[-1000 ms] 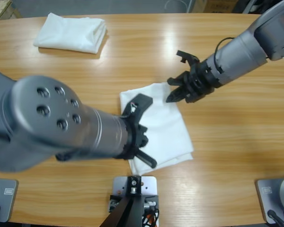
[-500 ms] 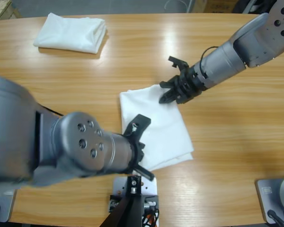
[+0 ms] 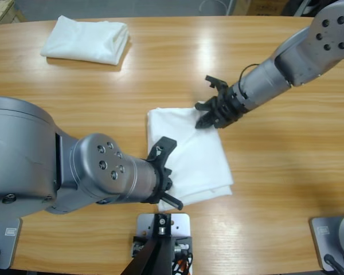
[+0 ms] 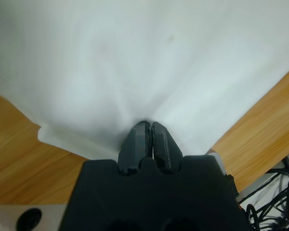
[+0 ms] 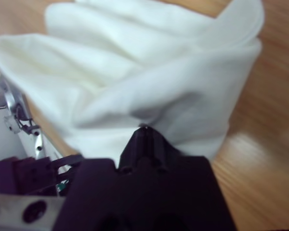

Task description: Fold clothes

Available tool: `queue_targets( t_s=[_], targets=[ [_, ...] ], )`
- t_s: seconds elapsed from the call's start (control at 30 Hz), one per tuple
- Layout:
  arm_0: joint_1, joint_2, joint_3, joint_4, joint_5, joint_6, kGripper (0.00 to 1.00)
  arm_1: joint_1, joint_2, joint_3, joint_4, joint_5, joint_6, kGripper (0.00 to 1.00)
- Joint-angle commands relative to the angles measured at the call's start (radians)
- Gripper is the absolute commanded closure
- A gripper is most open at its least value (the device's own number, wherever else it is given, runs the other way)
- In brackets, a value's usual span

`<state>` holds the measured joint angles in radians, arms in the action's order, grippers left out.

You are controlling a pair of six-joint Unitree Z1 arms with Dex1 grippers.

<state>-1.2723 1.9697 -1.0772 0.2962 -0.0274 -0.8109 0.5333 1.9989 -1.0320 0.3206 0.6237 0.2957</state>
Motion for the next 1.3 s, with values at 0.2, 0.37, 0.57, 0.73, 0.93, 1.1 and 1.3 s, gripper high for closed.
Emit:
queue_targets(
  t_s=[0.2, 0.37, 0.57, 0.73, 0.93, 1.1, 1.3],
  targets=[
    [-0.013, 0.042, 0.112, -0.028, -0.02, -0.036, 1.0, -0.115, 0.047, -0.036, -0.026, -0.032, -0.032, 1.0],
    [-0.019, 0.039, 0.122, -0.028, -0.02, -0.037, 1.0, -0.158, 0.042, -0.033, -0.026, -0.034, -0.042, 1.0],
    [-0.017, 0.004, 0.145, -0.026, -0.019, -0.028, 1.0, -0.238, -0.085, -0.037, 0.01, -0.049, -0.056, 1.0],
    [0.046, -0.09, 0.129, -0.025, -0.011, 0.038, 1.0, -0.19, -0.357, 0.035, 0.057, -0.072, -0.013, 1.0],
    [0.131, -0.138, 0.052, -0.02, -0.013, 0.071, 1.0, 0.031, -0.529, 0.328, 0.001, -0.076, 0.08, 1.0],
    [0.186, -0.122, -0.028, -0.019, -0.014, 0.079, 1.0, 0.105, -0.524, 0.481, -0.121, -0.049, 0.126, 1.0],
    [0.211, -0.057, -0.066, -0.02, -0.014, 0.078, 1.0, 0.223, -0.415, 0.486, -0.286, -0.033, 0.216, 1.0]
  ],
)
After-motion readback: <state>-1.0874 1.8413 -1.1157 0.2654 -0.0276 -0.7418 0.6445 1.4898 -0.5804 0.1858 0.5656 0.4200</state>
